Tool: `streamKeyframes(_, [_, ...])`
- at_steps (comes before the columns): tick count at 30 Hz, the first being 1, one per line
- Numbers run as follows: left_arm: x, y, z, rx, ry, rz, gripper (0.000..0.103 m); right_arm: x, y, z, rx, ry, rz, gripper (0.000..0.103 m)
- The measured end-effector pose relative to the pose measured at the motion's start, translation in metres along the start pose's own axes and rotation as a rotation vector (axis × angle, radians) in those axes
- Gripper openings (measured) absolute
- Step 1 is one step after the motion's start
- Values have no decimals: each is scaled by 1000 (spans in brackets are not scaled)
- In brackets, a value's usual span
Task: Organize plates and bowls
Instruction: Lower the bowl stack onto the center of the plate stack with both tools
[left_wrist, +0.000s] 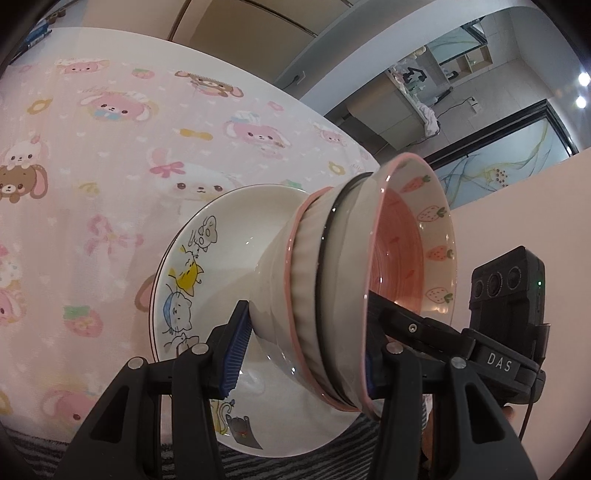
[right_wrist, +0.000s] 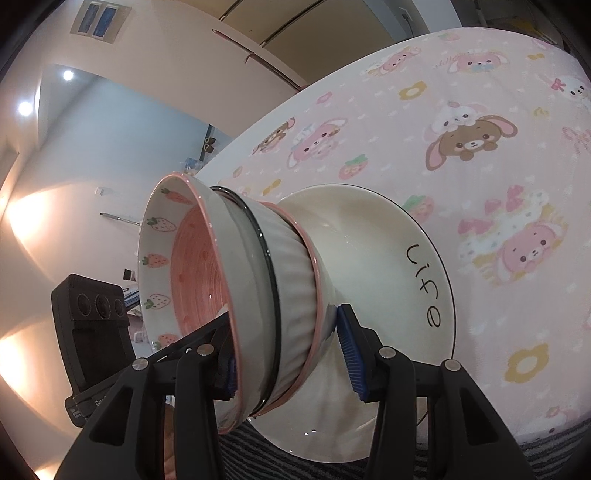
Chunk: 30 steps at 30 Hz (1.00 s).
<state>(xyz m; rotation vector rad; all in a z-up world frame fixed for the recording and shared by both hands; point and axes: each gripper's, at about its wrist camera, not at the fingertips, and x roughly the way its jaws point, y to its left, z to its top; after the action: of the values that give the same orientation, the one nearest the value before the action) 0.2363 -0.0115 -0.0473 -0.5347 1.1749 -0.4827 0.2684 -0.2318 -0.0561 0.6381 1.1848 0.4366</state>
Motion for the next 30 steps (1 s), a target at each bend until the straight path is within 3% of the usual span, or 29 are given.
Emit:
streamKeyframes(17, [4, 12, -3, -11, 26, -10, 49, 4, 14, -10, -88, -18, -93, 48])
streamKeyframes(24, [-4, 7, -6, 41, 1, 75, 50, 3, 27, -13, -144, -67, -134, 47])
streamKeyframes(27, [-17, 1, -8, 88, -60, 163, 50, 2, 35, -13, -197, -99, -181, 48])
streamKeyframes(30, [-30, -4, -10, 122, -119, 179, 53, -7, 46, -18, -248, -144, -210, 56])
